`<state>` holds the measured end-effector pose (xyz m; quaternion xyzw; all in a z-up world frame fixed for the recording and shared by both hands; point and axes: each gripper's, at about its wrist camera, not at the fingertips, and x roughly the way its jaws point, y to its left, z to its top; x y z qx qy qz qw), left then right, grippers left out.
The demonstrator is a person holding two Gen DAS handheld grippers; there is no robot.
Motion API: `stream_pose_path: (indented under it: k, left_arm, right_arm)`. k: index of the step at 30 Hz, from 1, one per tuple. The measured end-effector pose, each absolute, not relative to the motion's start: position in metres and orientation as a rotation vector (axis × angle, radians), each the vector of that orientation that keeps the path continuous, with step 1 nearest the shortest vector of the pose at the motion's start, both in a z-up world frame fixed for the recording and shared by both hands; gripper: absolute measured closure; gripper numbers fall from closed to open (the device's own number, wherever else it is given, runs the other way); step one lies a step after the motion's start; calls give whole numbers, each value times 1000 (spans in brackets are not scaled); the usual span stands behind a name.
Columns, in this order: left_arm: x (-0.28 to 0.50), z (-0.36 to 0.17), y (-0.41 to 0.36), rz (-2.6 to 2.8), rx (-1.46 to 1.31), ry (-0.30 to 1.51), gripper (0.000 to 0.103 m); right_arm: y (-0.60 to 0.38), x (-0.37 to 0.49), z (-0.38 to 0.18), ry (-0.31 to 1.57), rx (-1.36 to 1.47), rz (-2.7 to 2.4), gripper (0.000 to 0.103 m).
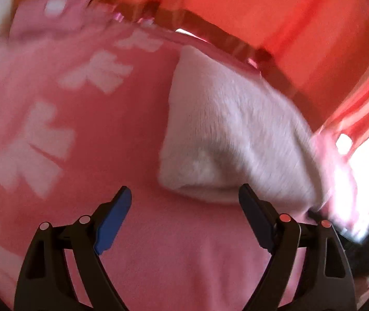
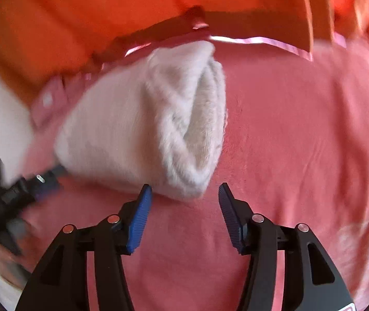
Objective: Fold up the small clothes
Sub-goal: 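Release the sweater with the right gripper and withdraw both grippers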
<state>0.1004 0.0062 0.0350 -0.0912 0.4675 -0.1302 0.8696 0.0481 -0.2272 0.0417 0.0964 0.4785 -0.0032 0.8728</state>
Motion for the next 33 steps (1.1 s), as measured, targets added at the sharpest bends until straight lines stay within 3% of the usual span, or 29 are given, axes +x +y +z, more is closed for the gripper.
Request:
stream_pose_path:
  k: [3, 4, 6, 7, 9, 11, 15, 18, 20, 24, 26, 28, 33]
  left_arm:
    - [103, 26, -3, -164, 0, 969, 22]
    - [107, 22, -3, -147, 4, 978, 25]
    - [118, 19, 1, -152, -64, 991, 35]
    - [123, 20, 3, -167, -113, 984, 43]
    - [125, 24, 5, -172, -146, 969, 47]
    - [122, 26, 5, -169, -134, 962, 47]
    - [119, 9, -1, -130, -29, 1013, 46]
    - [111, 12, -3, -123, -6, 1007, 46]
    - [104, 14, -3, -126, -29, 1012, 43]
    - [76, 23, -16, -128, -22, 947, 23]
    - [63, 19, -22, -125, -20, 929, 15]
    - [49, 11, -32, -119, -24, 929, 15]
    - [32, 5, -52, -112, 26, 867, 15]
  right_arm:
    - [-214, 63, 23, 1057, 61, -30, 50]
    - [-212, 68, 20, 1068, 47, -37, 56]
    - [-209, 79, 24, 1029, 52, -13, 90]
    - [-209, 79, 39, 951, 56, -19, 91]
    - [-207, 64, 75, 767, 24, -48, 96]
    - [-209, 52, 89, 697, 23, -65, 100]
    - [-225, 74, 15, 1070, -66, -188, 103]
    - [-238, 53, 34, 983, -19, -245, 103]
    - [-254, 38, 46, 946, 124, -282, 97]
    - [-251, 17, 49, 887, 274, -230, 81]
    - [-234, 12, 36, 917, 259, -243, 54]
    - [-220, 7, 27, 912, 261, -245, 46]
    - [-184, -7, 11, 908, 183, -255, 42]
